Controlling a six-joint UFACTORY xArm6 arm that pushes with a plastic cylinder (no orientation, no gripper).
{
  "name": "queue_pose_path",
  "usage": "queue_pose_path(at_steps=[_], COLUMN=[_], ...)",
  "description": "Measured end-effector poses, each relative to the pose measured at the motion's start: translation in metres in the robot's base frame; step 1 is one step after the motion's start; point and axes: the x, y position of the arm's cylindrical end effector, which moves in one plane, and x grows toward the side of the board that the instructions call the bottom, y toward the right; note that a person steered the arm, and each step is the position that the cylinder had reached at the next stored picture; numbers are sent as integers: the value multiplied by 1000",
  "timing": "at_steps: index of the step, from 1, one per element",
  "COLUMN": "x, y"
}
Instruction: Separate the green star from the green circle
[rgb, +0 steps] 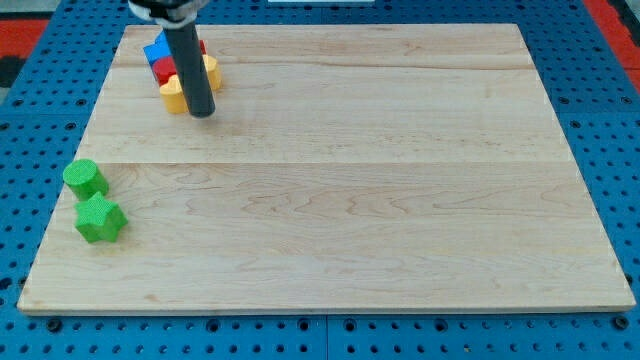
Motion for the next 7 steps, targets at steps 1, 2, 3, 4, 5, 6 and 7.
queue_pose_path(at_steps=[1, 2, 3, 4, 5, 6, 7], x=[21, 22, 35, 45, 114, 179, 167], y=[-38, -86, -149, -158, -145, -130, -131])
